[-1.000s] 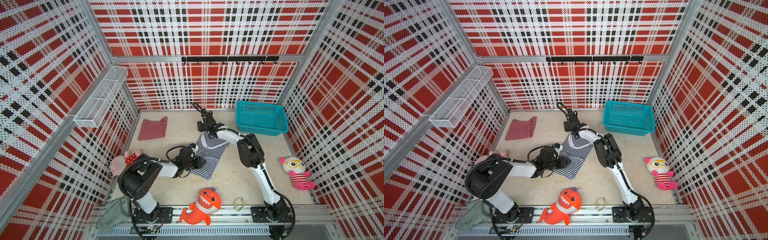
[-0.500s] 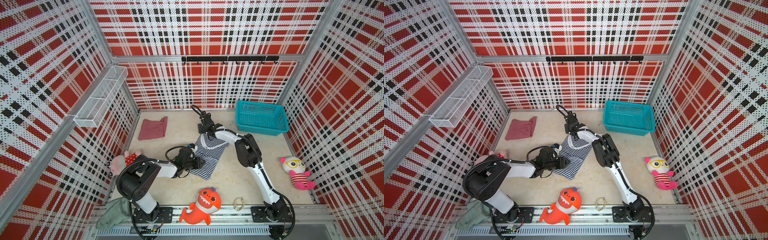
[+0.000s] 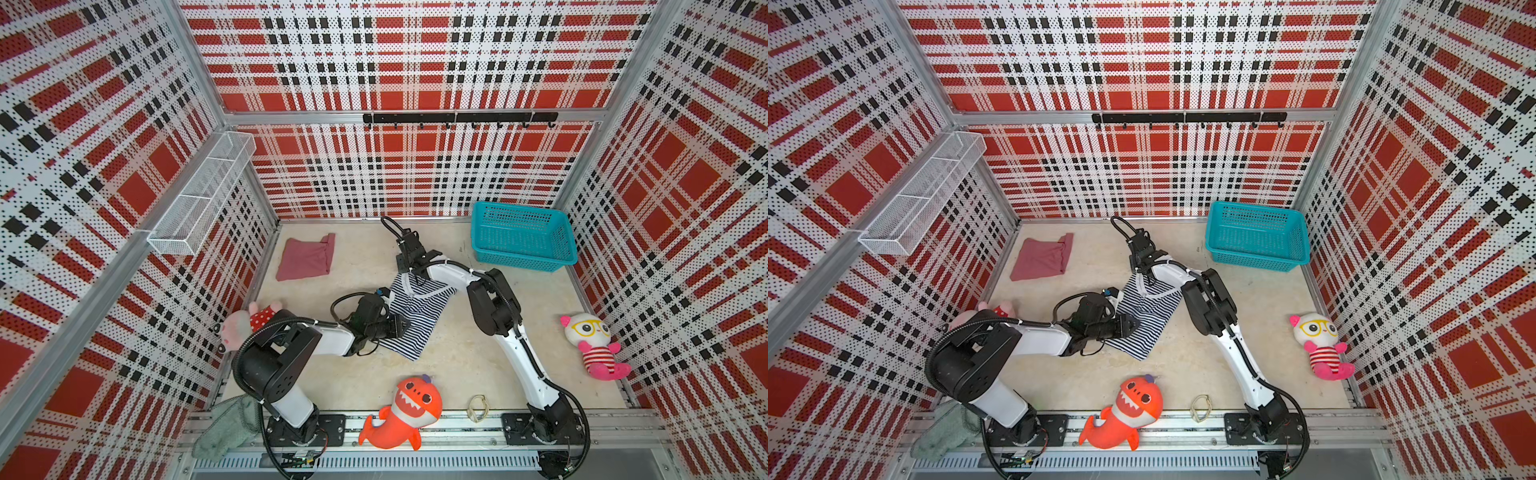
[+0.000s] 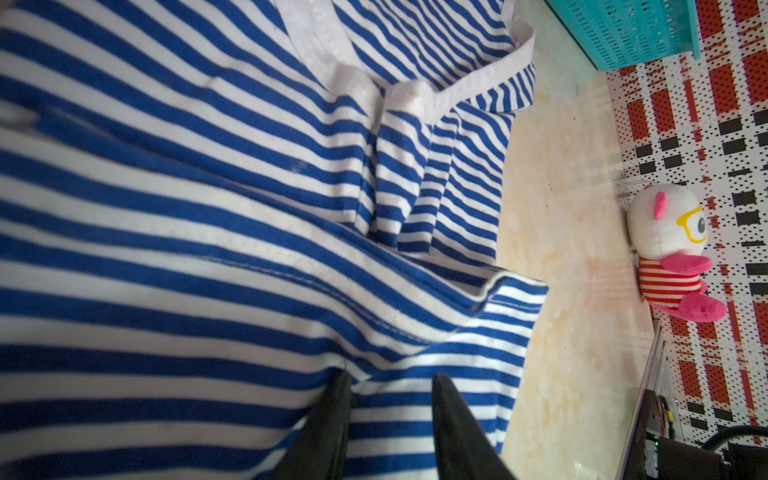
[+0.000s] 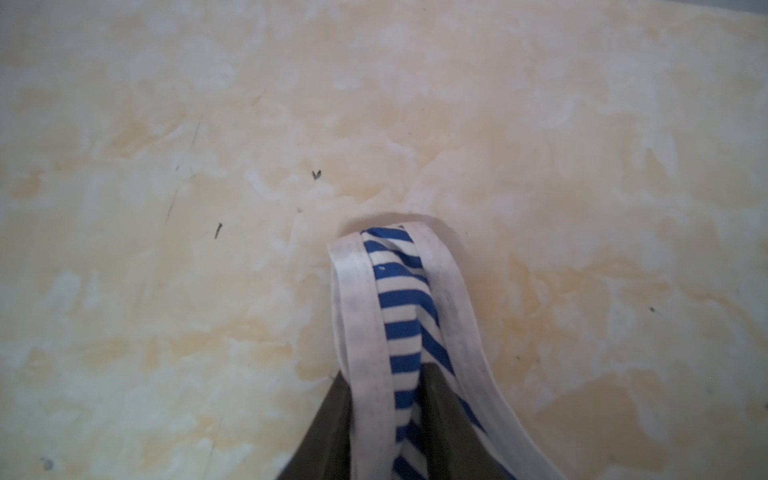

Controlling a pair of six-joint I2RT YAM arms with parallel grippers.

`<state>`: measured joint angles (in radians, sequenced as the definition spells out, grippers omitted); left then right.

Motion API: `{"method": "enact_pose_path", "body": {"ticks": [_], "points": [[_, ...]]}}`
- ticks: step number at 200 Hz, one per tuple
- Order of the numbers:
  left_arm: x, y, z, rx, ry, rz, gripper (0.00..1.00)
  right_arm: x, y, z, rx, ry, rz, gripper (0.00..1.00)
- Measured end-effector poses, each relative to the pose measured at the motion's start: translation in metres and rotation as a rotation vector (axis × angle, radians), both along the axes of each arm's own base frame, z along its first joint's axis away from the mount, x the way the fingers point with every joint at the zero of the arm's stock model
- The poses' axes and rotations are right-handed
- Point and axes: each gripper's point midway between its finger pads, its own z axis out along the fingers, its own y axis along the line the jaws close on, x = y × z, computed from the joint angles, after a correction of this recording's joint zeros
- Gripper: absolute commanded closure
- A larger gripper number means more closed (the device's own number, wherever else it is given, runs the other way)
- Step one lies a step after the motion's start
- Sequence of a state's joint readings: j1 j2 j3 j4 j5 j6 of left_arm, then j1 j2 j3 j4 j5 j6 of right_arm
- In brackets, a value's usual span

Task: Fold and stack tank tops
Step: Smooth out the tank top at the center of the table.

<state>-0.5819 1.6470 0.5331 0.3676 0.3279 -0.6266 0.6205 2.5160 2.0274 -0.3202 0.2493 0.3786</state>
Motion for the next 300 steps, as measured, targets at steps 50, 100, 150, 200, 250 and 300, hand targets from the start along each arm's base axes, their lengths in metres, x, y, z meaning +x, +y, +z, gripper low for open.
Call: {"method": "enact_pose_path", "body": {"ticks": [50,100,150,200,250,300], "points": [[-0.001,0.000,0.000,0.002,0.002,0.000,0.62,-0.003,-0.021,0.003,0.123,0.030,-0.031,0.86],[-0.001,0.001,0.000,0.003,0.003,0.000,0.62,0.006,-0.053,0.002,0.389,0.090,-0.069,0.86],[-0.001,0.001,0.000,0.003,0.004,0.001,0.63,0.021,-0.062,0.016,0.471,0.059,-0.074,0.73],[-0.002,0.002,-0.002,0.004,0.008,0.002,0.63,0.043,-0.065,0.051,0.452,-0.028,-0.071,0.74],[-0.002,0.002,-0.002,0.004,0.007,0.003,0.63,0.047,-0.072,0.058,0.374,-0.057,-0.064,0.81],[-0.001,0.001,-0.001,0.001,0.003,0.003,0.63,0.019,-0.050,0.053,0.259,-0.037,-0.006,0.69]]}}
